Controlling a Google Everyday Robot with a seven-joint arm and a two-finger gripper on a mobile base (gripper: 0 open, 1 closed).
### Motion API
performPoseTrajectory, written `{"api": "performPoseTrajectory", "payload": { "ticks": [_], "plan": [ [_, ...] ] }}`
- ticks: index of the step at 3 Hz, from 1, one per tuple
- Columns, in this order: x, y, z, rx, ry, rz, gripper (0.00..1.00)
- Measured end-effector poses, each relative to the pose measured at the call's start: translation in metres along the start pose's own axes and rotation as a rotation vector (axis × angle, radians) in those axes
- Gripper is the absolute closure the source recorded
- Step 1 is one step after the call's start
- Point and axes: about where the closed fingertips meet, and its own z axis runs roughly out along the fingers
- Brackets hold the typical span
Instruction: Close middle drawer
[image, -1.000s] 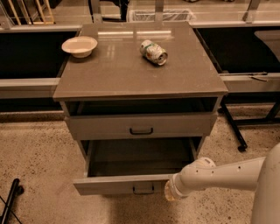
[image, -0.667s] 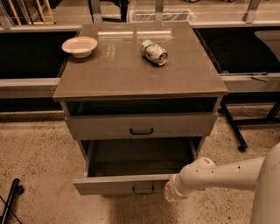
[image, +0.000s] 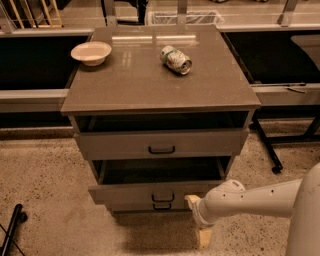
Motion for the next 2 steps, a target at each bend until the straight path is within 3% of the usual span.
{"api": "performPoseTrajectory", "payload": {
  "ticks": [2],
  "plan": [
    [-0.0027, 0.0007, 0.0027, -0.045, 0.005, 0.011, 0.0]
  ]
}}
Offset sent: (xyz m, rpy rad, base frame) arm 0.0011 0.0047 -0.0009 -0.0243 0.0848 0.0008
